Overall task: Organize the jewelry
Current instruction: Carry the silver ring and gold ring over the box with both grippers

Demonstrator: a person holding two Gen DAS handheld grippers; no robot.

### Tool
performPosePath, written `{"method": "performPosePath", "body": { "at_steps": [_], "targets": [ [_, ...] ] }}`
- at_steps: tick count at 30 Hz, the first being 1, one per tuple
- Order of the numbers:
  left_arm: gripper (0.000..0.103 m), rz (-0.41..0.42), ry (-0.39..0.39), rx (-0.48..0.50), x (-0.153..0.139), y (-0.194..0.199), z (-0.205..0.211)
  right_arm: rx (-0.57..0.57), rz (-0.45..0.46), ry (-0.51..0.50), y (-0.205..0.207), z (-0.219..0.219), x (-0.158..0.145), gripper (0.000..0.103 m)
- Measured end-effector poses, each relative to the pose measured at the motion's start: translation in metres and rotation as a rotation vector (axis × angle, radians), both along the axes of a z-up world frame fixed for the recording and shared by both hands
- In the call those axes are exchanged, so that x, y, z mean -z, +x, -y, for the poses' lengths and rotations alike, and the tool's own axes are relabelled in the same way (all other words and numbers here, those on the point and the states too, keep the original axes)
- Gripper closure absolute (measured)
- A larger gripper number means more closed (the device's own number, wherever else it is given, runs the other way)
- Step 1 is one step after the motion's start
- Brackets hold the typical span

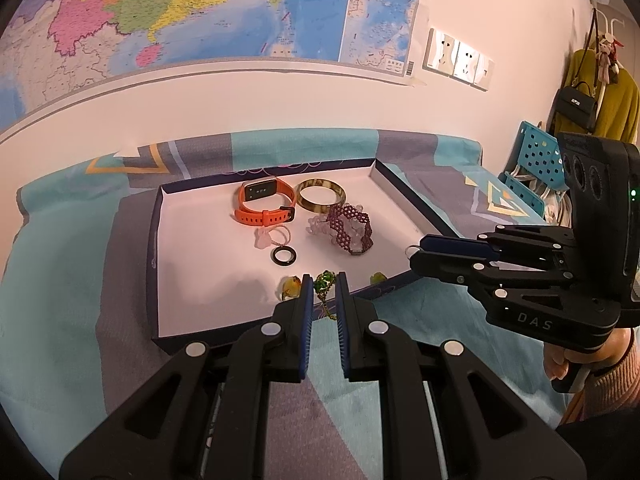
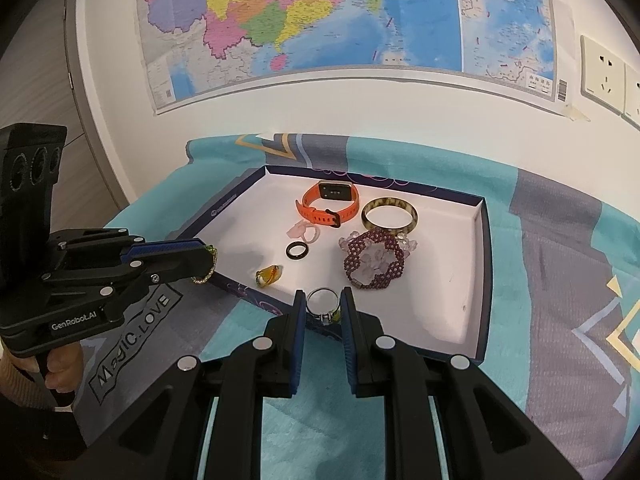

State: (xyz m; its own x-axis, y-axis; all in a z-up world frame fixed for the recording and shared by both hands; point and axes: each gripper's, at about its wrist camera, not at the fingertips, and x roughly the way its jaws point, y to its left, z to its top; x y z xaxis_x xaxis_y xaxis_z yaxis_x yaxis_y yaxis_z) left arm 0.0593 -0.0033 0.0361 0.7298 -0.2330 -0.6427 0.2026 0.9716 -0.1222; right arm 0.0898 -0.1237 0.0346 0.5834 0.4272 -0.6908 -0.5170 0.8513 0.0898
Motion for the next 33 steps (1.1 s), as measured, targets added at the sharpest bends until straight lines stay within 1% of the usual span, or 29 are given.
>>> {"method": "performPosePath", "body": {
  "at_steps": [12,25,33],
  "targets": [
    [0.091,-0.002,0.002,-0.005,-0.001,0.008,0.001,0.001,-0.003,0.002,0.003,0.0,0.001,0.087],
    [0.091,-0.005,0.005,-0.01,0.0,0.02,0.001,0.007,-0.025,0.011,0.02,-0.003,0.006,0.087],
    [0.091,-0.021,-0.002,-0.023,0.007,0.028,-0.001,0.007,-0.037,0.01,0.029,-0.005,0.009,0.087]
  ]
}}
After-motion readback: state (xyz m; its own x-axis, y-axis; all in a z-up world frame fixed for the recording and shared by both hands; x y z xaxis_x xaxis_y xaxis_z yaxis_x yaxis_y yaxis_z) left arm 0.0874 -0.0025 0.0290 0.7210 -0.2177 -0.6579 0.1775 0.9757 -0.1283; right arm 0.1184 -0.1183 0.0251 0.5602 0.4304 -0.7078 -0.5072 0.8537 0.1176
